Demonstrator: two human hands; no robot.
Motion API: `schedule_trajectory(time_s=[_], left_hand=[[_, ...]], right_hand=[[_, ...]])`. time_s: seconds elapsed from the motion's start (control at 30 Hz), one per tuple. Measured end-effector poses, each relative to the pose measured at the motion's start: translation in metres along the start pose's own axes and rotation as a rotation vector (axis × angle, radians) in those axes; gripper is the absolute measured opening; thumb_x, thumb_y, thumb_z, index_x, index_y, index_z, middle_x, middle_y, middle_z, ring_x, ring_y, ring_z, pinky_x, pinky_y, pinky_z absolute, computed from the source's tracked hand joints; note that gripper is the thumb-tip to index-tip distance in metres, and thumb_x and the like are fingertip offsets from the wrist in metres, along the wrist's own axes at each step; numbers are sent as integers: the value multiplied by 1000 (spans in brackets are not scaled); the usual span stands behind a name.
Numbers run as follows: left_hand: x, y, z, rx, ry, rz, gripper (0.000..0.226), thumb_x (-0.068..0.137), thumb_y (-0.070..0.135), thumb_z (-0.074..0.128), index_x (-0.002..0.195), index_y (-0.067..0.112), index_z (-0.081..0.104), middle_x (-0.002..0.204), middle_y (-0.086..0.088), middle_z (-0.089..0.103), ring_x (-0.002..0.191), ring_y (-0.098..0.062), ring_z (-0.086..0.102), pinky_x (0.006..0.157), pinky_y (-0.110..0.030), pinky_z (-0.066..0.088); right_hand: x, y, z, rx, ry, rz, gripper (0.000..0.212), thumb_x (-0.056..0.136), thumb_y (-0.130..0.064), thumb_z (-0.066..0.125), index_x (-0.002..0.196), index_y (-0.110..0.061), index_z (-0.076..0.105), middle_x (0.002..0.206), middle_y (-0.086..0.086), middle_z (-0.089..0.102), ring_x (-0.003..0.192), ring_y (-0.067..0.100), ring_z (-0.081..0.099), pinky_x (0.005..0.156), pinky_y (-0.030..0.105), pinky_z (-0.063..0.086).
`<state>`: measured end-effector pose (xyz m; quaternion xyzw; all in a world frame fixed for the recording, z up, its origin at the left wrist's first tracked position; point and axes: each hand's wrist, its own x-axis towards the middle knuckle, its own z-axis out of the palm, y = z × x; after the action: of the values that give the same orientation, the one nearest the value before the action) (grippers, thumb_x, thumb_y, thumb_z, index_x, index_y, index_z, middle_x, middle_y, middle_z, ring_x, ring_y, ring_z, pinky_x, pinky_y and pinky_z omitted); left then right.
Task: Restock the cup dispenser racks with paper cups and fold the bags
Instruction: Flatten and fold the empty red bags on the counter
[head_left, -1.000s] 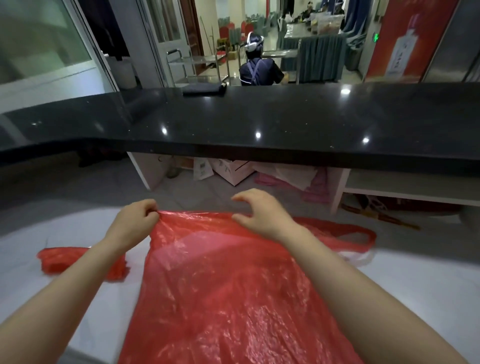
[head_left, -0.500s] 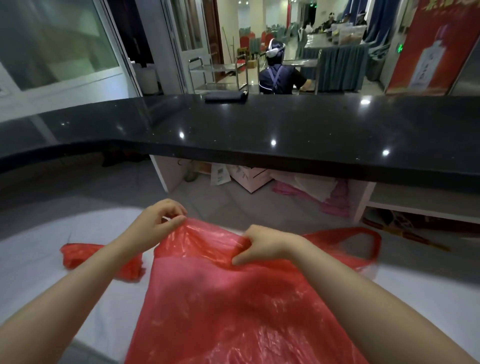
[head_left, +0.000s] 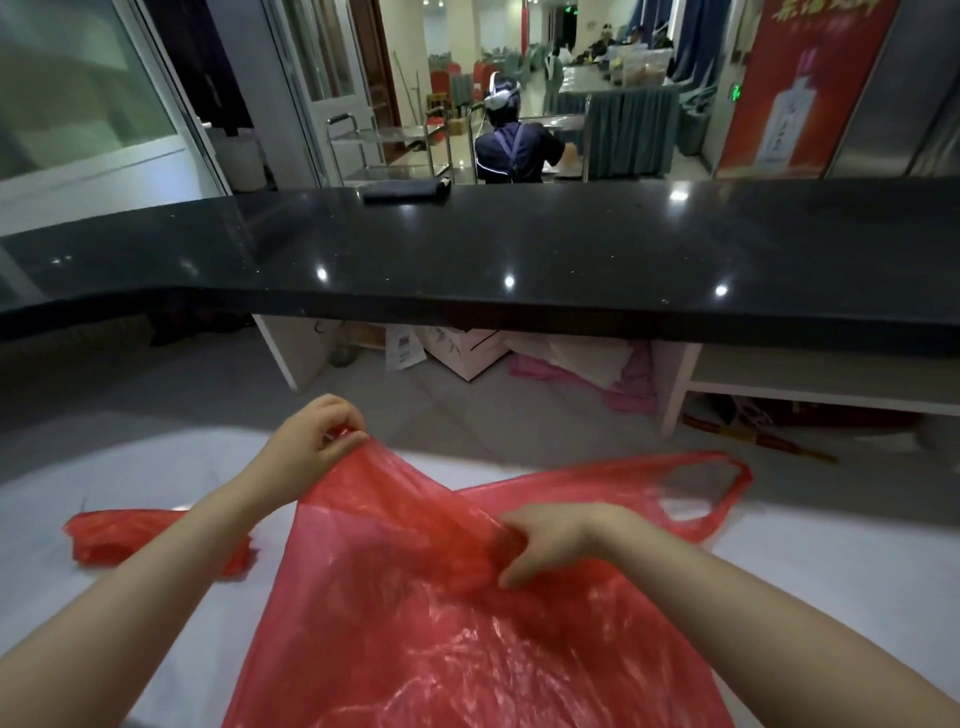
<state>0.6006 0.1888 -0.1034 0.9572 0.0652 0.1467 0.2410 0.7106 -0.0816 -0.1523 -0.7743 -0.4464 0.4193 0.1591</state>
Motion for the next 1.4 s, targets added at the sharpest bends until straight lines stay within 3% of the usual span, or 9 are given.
schedule_trajectory(time_s=[0.17, 0.3, 0.5, 0.67, 0.87, 1.0, 1.1, 1.2, 1.4], left_hand=[[-1, -39, -8, 193, -20, -68, 14, 89, 21, 64, 77, 16, 59, 79, 1, 53, 72, -18, 54, 67, -34, 44], [-9, -64, -7, 457, -310, -151, 26, 93, 42, 52, 70, 30, 47, 78, 6, 49, 68, -12, 51, 59, -29, 37], [-12, -80, 7, 481, -248, -332, 24, 93, 38, 53, 76, 22, 53, 83, 0, 58, 71, -17, 55, 62, -31, 41], [-20, -70, 17, 360, -33, -383, 52, 87, 8, 59, 137, 15, 46, 122, -17, 55, 104, -35, 57, 83, -42, 47], [-24, -23, 56, 355, 53, -67, 49, 75, -5, 62, 123, 1, 58, 123, -20, 57, 110, -39, 55, 93, -49, 46], [-31, -17, 86, 412, -73, -32, 48, 88, 34, 39, 126, 14, 61, 132, -11, 56, 123, -33, 51, 106, -50, 35], [-30, -34, 98, 549, -267, -156, 64, 91, 65, 17, 150, 40, 14, 159, 4, 12, 147, -25, 8, 114, -54, -3], [-27, -53, 103, 560, -346, -223, 77, 73, 79, -4, 140, 45, -22, 156, 7, -13, 147, -26, -8, 112, -55, -9], [-18, -85, 109, 498, -353, -245, 92, 60, 87, -17, 141, 42, -22, 160, 3, -8, 147, -25, -8, 116, -50, -5]], right_hand=[[-25, 51, -18, -229, 266, 207, 35, 78, -48, 69, 88, -15, 66, 93, 5, 65, 85, 22, 60, 69, 27, 42], [-53, 91, -31, -323, 390, 369, 28, 76, -39, 66, 93, -16, 65, 102, 11, 61, 93, 28, 60, 72, 27, 42], [-72, 122, -44, -278, 495, 509, 21, 78, -42, 66, 75, -21, 68, 77, -1, 66, 77, 19, 63, 65, 28, 48], [-74, 125, -44, 103, 843, 360, 23, 76, -36, 77, 85, -23, 60, 84, -6, 65, 71, 11, 65, 60, 25, 47], [-49, 88, -25, -364, 1282, 77, 31, 74, 2, 65, 104, -4, 66, 105, 14, 64, 103, 36, 58, 90, 46, 46], [-1, 56, 12, -494, 890, -36, 48, 87, -23, 58, 135, -20, 51, 149, 8, 38, 141, 30, 28, 117, 48, 12], [36, 51, 18, -493, 704, 124, 62, 92, -59, 32, 148, -42, 13, 160, -2, 1, 146, 25, -8, 112, 48, -17], [58, 65, 15, -445, 633, 254, 67, 86, -72, 24, 146, -47, 8, 160, -3, -2, 145, 29, -11, 110, 58, -14], [57, 102, -1, -422, 624, 376, 81, 70, -84, 5, 145, -52, 0, 159, -11, -10, 145, 28, -15, 111, 57, -7]])
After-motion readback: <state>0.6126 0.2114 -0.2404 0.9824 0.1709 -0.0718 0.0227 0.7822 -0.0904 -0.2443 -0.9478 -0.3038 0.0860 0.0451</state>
